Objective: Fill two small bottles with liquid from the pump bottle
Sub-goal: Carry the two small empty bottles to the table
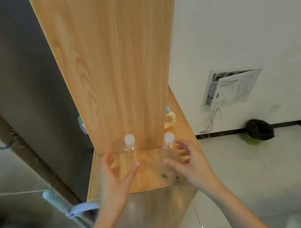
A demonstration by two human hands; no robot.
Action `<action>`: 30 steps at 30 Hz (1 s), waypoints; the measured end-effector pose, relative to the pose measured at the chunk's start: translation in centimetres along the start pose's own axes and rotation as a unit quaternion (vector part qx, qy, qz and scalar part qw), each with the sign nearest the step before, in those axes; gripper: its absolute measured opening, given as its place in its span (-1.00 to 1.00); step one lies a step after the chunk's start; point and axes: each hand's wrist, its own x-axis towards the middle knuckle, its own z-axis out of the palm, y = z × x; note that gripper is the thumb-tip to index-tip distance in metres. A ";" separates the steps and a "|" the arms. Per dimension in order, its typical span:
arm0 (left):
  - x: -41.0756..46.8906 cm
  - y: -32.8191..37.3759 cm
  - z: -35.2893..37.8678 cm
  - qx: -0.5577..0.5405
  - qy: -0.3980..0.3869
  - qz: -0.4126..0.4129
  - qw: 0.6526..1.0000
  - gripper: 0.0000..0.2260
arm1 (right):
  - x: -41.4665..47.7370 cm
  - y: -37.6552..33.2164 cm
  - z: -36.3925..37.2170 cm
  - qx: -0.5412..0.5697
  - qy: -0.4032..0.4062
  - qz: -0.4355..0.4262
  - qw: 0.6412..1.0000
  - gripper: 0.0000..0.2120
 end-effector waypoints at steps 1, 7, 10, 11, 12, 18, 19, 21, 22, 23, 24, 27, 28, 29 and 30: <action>0.4 0.0 0.3 -0.004 -0.012 -0.006 1.000 -0.16 | 0.4 -0.3 0.3 -0.008 -0.009 0.003 1.000 -0.45; 1.7 -0.9 1.6 -0.016 -0.060 -0.006 0.998 -0.26 | 1.4 0.2 1.7 0.011 -0.027 -0.001 1.000 -0.65; 2.0 -0.8 1.8 -0.010 -0.076 -0.005 0.997 -0.33 | 1.5 0.5 1.6 0.002 -0.023 -0.001 1.000 -0.67; 2.0 -0.8 1.8 -0.012 -0.081 0.000 0.997 -0.39 | 1.5 0.5 1.5 0.006 -0.024 0.000 1.000 -0.69; 2.0 -0.6 1.8 -0.015 -0.084 0.005 0.996 -0.45 | 1.4 0.3 1.5 0.007 -0.026 0.000 1.000 -0.71; 1.0 0.7 0.9 -0.053 -0.104 0.031 0.993 -0.63 | -0.3 -0.7 0.6 0.031 -0.020 -0.012 0.999 -0.71; 0.5 0.8 0.5 -0.059 -0.106 0.035 0.992 -0.68 | -0.8 -0.8 0.3 0.044 -0.015 -0.014 0.999 -0.72; -0.9 1.0 -0.4 -0.066 -0.112 0.033 0.991 -0.73 | -2.2 -1.0 -0.3 0.073 -0.014 -0.015 0.997 -0.76; -1.8 0.8 -0.9 -0.070 -0.118 0.026 0.990 -0.74 | -3.0 -0.9 -0.7 0.088 -0.018 -0.014 0.996 -0.78; -2.8 0.6 -1.4 -0.074 -0.125 0.015 0.989 -0.75 | -3.9 -0.7 -1.0 0.103 -0.021 -0.012 0.994 -0.79; -3.8 0.2 -1.8 -0.081 -0.132 0.001 0.988 -0.76 | -4.8 -0.4 -1.2 0.118 -0.022 -0.007 0.993 -0.80; -7.3 -1.8 -2.7 -0.111 -0.145 -0.050 0.982 -0.81 | -7.7 1.1 -2.0 0.133 -0.013 0.021 0.991 -0.76; -8.4 -2.6 -2.9 -0.113 -0.149 -0.073 0.980 -0.81 | -8.8 1.7 -2.1 0.130 -0.009 0.035 0.991 -0.73; -9.5 -3.6 -3.1 -0.113 -0.151 -0.098 0.977 -0.80 | -9.8 2.5 -2.2 0.128 -0.002 0.052 0.990 -0.73; -10.4 -4.7 -3.2 -0.111 -0.152 -0.124 0.974 -0.80 | -10.7 3.3 -2.3 0.129 0.005 0.070 0.989 -0.74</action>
